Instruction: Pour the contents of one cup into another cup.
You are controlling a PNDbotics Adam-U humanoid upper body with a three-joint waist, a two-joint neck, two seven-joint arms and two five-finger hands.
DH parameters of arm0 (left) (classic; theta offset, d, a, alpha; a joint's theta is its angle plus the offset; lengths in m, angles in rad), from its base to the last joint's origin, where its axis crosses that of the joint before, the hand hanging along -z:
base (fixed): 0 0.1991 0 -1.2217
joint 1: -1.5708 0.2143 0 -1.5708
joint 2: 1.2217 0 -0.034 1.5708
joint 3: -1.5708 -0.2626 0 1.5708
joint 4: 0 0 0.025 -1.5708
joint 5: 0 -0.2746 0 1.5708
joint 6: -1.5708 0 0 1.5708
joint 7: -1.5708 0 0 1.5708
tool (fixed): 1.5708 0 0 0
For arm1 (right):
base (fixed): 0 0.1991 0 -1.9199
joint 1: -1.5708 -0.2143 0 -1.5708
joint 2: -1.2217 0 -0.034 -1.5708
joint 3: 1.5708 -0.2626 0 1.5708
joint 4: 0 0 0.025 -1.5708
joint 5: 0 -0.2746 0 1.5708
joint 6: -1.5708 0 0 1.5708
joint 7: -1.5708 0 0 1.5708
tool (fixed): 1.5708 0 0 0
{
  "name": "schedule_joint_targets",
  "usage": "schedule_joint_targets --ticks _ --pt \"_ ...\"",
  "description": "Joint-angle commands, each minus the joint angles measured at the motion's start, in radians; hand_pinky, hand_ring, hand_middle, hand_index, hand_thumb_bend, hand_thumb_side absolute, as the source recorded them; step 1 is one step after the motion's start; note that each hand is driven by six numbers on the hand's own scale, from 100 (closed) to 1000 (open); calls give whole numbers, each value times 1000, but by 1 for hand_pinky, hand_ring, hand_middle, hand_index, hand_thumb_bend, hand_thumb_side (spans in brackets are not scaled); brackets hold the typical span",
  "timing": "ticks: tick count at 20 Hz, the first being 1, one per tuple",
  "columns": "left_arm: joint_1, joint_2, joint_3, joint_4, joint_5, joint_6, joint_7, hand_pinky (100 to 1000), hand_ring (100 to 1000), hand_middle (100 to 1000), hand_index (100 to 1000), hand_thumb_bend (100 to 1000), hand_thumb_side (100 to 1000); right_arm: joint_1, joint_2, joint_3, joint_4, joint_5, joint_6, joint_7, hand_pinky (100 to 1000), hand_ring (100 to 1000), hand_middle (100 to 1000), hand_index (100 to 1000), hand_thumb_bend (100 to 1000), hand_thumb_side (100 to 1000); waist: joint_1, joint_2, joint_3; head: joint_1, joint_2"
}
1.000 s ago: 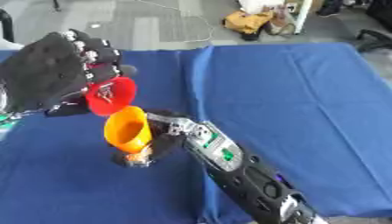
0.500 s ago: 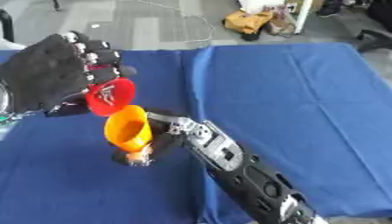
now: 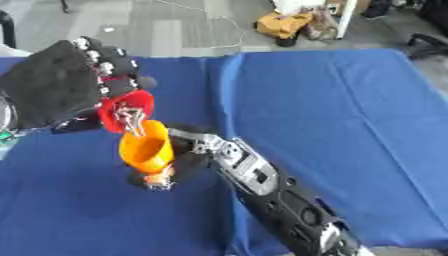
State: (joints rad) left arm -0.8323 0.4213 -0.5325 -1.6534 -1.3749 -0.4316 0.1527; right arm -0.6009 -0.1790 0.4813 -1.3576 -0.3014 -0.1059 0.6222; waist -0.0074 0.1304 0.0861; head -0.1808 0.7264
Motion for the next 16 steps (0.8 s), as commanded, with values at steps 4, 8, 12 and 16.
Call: schedule_joint_targets --ticks 4,8,12,16 --pt "-25 8 4 -4 -10 1 9 510 475 439 729 326 100 -15 1 -10 -12 -7 2 -2 471 513 235 401 100 143 5 -13 -2 -3 -14" --pt "-25 8 4 -3 -12 1 11 511 475 439 729 325 100 -15 2 -10 -11 -8 2 -2 471 513 235 401 100 143 5 -14 -3 -3 -14" --pt "-25 8 4 -3 -15 0 11 513 475 439 729 325 100 -15 2 -11 -11 -8 2 -2 471 513 235 400 100 142 5 -14 -3 -3 -14" --pt "-26 8 4 -4 -19 -1 12 518 475 439 730 325 100 -15 2 -11 -11 -8 2 -2 470 513 235 399 100 142 5 -14 -3 -2 -14"
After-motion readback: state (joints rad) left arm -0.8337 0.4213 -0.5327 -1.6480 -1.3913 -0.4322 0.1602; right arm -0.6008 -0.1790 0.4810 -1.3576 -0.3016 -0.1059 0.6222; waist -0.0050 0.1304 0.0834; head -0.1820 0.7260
